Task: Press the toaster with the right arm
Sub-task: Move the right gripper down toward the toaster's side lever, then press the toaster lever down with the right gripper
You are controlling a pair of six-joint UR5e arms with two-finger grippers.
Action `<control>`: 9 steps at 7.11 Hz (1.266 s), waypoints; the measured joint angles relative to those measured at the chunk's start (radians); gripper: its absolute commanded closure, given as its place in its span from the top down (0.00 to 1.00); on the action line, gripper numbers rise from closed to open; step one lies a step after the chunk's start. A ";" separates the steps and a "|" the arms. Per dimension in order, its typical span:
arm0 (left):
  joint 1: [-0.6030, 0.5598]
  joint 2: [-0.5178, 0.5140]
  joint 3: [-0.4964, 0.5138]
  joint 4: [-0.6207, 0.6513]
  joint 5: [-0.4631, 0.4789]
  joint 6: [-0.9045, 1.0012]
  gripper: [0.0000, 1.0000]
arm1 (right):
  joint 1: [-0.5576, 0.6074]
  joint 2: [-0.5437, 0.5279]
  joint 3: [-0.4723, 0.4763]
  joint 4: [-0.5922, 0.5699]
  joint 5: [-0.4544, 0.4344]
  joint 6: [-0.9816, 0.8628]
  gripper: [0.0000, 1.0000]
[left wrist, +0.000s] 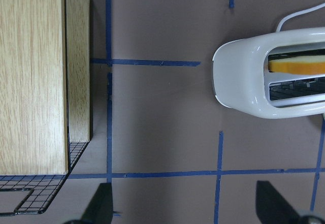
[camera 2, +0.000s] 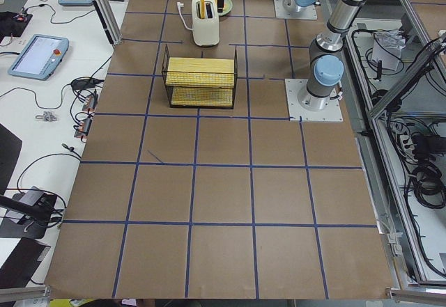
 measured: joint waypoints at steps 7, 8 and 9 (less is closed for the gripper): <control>0.000 0.000 0.000 0.000 0.000 0.000 1.00 | 0.015 0.060 0.098 -0.155 -0.010 -0.022 0.08; 0.000 0.000 0.000 0.000 0.000 0.000 1.00 | 0.016 0.064 0.107 -0.164 -0.010 0.004 0.08; 0.000 0.000 0.000 0.000 0.000 0.000 1.00 | 0.021 0.066 0.112 -0.173 -0.009 0.022 0.08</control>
